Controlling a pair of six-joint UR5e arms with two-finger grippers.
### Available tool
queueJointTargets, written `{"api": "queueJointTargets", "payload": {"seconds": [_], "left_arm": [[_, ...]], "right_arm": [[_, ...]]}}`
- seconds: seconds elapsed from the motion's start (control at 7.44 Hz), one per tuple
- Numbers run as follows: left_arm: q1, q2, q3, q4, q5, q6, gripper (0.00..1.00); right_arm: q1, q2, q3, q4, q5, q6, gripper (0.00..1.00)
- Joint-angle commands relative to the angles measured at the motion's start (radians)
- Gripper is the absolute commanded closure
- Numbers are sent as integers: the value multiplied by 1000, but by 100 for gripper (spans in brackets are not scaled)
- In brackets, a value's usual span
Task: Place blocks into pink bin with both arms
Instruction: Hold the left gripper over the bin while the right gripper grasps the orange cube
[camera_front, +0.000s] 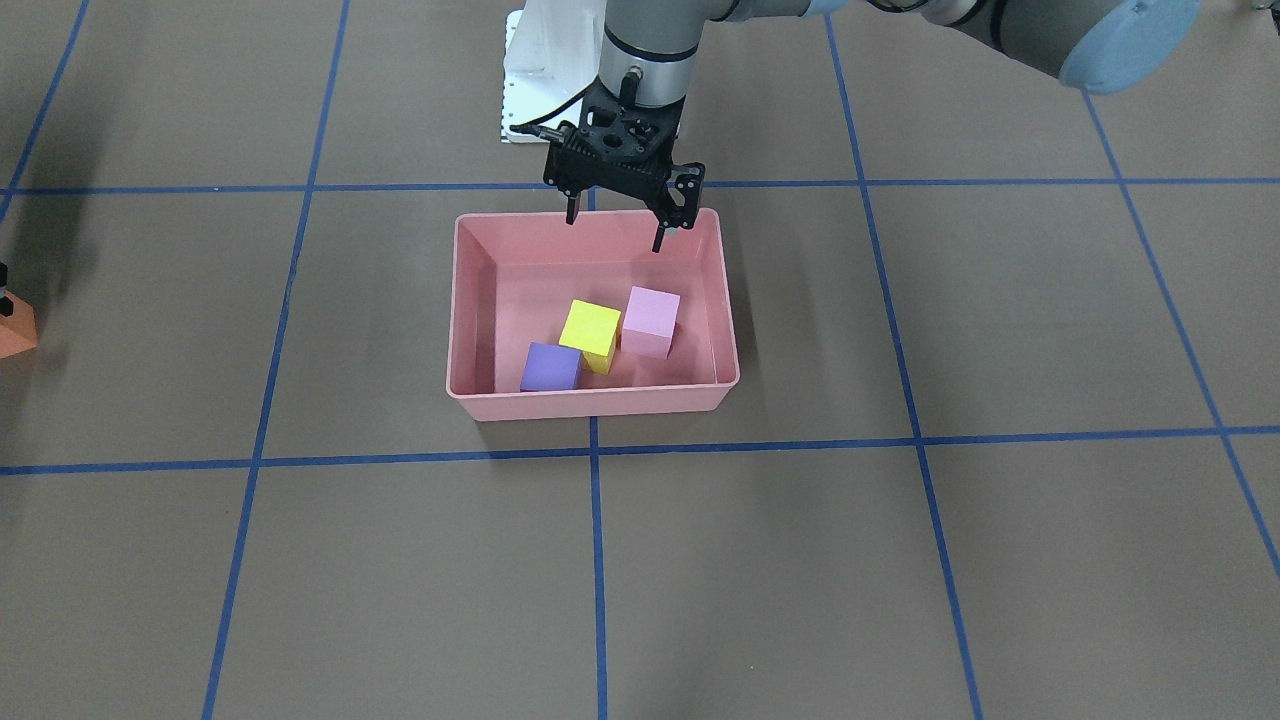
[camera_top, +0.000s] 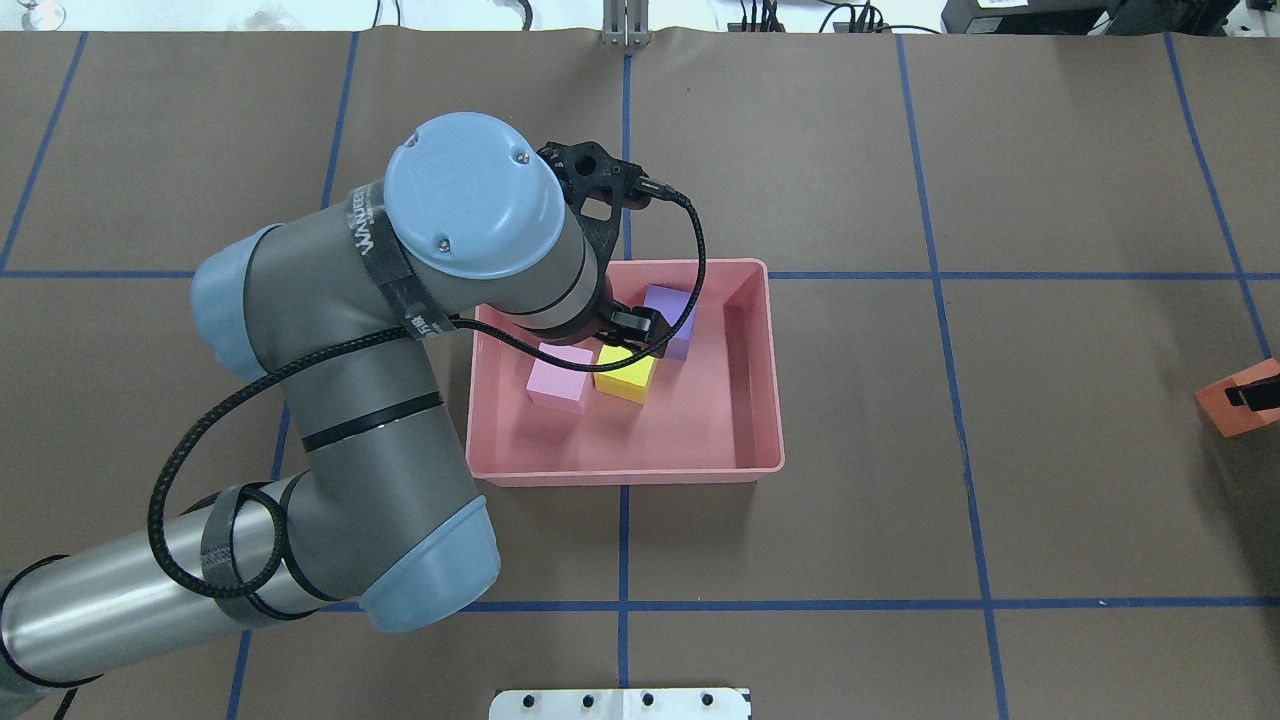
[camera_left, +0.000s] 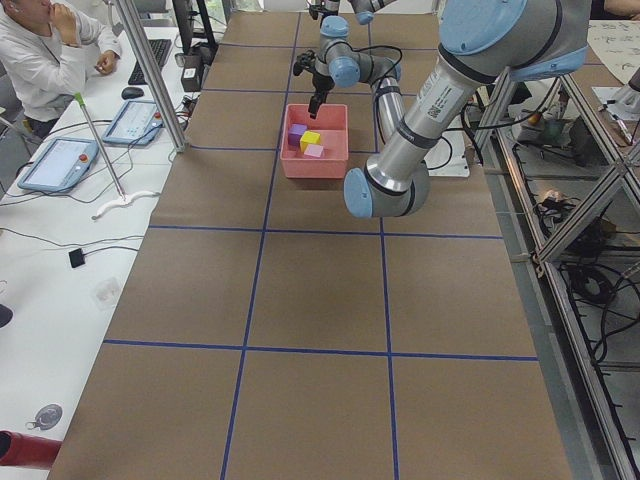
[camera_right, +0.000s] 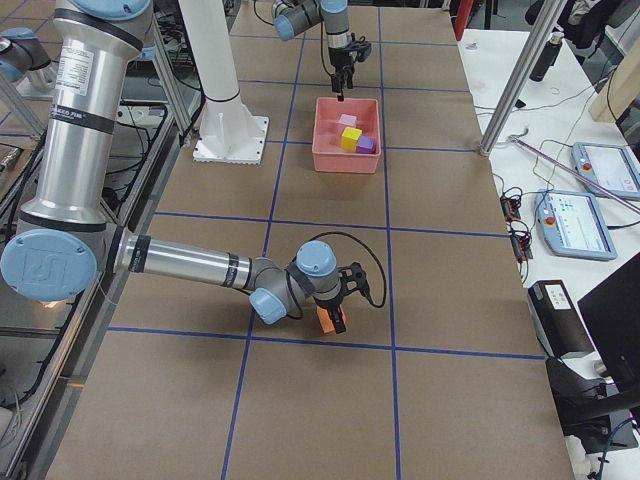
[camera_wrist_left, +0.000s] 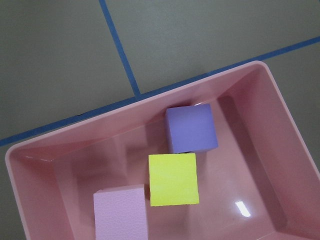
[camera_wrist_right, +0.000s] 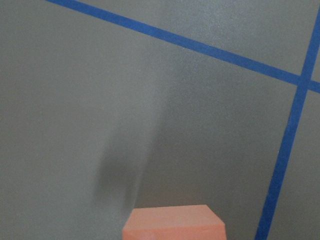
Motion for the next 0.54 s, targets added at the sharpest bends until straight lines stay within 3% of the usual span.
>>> {"api": "queueJointTargets", "payload": {"seconds": [0.0, 0.13, 0.27, 0.4], "left_arm": [[0, 0, 0, 0, 0, 0, 0], [0, 0, 2, -2, 2, 0, 0], [0, 0, 2, -2, 2, 0, 0], [0, 0, 2, -2, 2, 0, 0]], "right_arm": [[-21, 0, -11, 7, -13, -4, 0], [-26, -2, -11, 10, -15, -4, 17], [-29, -3, -11, 11, -16, -6, 68], [-31, -2, -9, 11, -16, -7, 95]]}}
